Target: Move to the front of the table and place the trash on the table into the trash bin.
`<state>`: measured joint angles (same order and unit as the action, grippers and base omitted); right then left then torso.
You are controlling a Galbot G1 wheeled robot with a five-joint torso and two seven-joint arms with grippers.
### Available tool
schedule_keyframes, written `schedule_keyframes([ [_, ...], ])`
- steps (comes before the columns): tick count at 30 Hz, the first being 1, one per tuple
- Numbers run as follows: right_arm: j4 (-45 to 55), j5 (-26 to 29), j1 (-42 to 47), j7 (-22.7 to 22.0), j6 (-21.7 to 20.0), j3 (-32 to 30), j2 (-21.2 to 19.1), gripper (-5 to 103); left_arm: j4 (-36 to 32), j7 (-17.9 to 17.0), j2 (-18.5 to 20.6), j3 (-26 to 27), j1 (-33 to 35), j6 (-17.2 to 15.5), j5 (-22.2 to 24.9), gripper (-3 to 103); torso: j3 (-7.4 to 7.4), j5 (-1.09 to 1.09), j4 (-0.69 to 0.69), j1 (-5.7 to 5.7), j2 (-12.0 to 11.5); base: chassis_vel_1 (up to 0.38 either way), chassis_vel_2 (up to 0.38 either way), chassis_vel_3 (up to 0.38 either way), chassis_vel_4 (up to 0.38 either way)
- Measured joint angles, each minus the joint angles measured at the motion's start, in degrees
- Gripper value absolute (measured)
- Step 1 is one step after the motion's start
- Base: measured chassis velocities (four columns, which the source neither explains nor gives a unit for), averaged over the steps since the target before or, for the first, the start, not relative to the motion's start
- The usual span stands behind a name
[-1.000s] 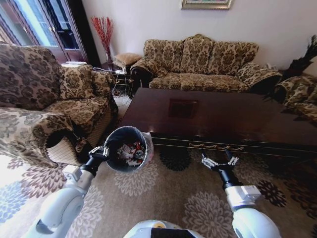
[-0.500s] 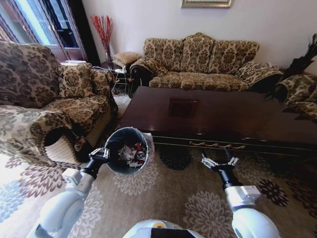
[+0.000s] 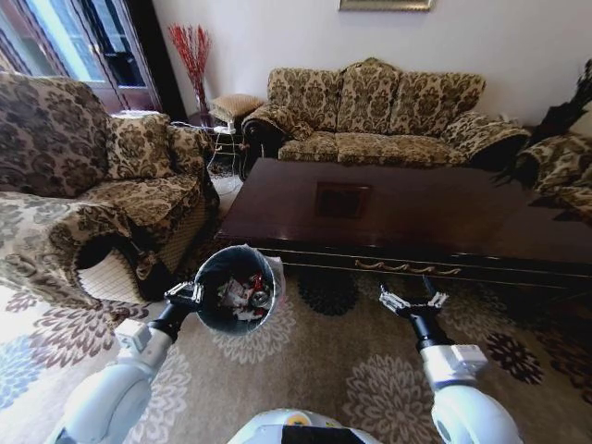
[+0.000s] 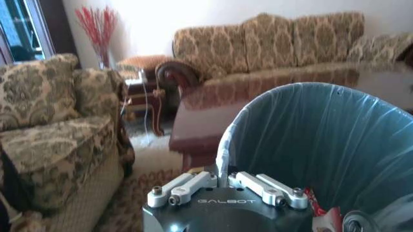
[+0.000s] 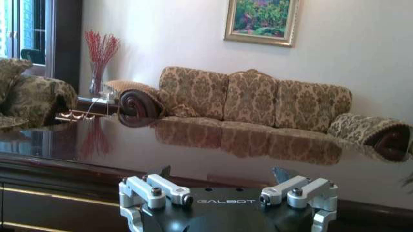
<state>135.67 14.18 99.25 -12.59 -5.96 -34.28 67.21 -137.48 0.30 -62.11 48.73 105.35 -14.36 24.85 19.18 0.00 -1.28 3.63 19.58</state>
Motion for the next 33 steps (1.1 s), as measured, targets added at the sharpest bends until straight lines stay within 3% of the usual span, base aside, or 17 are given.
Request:
schedule_keyframes([
  [5, -0.97, 0.16, -0.82, 0.30, 0.35, 0.52, 0.45, 100, 1.69, -0.30, -0.02, -2.57, 0.11, -2.07, -1.41, 2, -0.71, -0.02, 0.00, -0.38, -1.10, 0.000, 0.000, 0.000, 0.000],
  [11, -1.74, 0.34, -1.09, 0.53, 0.86, 0.30, 0.39, 100, 2.99, -1.20, 2.77, -7.22, -1.71, -8.11, -2.42, 2, -1.75, -0.01, 0.01, -0.93, -2.69, 0.000, 0.000, 0.000, 0.000],
  [15, -2.70, 0.43, -1.01, 1.08, 1.84, -0.14, 0.70, 100, 4.37, -1.53, 3.78, -9.12, -2.84, -9.85, -2.50, 2, -2.29, -0.01, 0.01, -1.25, -3.56, 0.000, 0.000, 0.000, 0.000],
  [33, -4.41, 0.32, -0.70, 2.02, 3.10, -1.27, 1.00, 100, 13.03, -0.26, 5.05, -11.06, -8.56, -10.65, -0.05, 2, -4.95, 0.00, 0.01, -2.44, -7.39, 0.000, 0.000, 0.000, 0.000],
])
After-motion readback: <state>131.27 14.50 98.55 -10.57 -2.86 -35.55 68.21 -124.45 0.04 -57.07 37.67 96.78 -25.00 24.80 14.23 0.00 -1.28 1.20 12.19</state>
